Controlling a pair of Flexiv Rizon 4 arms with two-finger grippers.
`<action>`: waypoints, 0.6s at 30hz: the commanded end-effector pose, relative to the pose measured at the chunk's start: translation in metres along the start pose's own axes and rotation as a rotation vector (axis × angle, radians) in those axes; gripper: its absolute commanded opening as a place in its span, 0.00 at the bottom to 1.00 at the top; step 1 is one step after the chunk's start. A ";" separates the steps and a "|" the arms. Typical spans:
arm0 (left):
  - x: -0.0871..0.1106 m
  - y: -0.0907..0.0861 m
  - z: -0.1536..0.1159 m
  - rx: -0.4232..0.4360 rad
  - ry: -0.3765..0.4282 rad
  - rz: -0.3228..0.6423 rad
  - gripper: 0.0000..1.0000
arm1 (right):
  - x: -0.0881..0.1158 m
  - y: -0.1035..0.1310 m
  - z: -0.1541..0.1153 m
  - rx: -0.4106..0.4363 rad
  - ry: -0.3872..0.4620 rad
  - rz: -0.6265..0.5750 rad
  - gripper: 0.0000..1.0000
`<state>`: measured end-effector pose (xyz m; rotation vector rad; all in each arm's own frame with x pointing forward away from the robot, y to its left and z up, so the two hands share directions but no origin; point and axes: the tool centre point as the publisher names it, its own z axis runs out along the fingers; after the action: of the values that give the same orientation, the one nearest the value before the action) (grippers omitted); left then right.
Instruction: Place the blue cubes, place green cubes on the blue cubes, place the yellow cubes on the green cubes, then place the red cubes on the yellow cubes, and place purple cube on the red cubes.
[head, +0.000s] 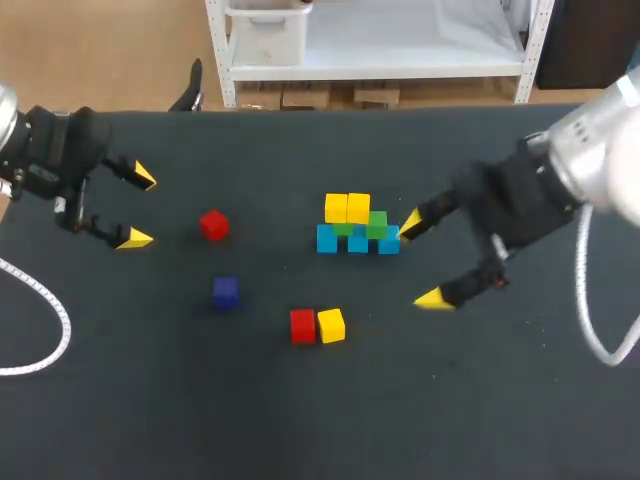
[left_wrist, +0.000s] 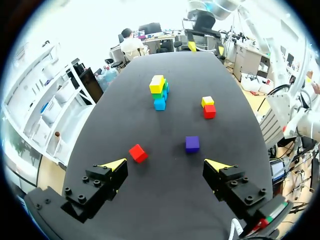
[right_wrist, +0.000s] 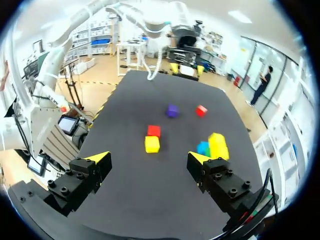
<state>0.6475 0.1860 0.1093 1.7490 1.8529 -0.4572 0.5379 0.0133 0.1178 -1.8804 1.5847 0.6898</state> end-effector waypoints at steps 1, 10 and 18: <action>0.002 0.001 0.000 0.001 -0.004 0.003 1.00 | -0.001 -0.017 0.051 -0.116 -0.024 -0.032 1.00; 0.002 0.001 0.000 0.001 -0.004 0.003 1.00 | 0.005 -0.024 0.093 -0.202 -0.022 -0.042 1.00; 0.002 0.001 0.000 0.001 -0.004 0.003 1.00 | 0.004 -0.014 0.124 -0.205 0.027 -0.057 1.00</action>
<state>0.6476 0.1860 0.1093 1.7491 1.8535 -0.4569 0.5511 0.0841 0.0413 -2.0674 1.5016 0.8478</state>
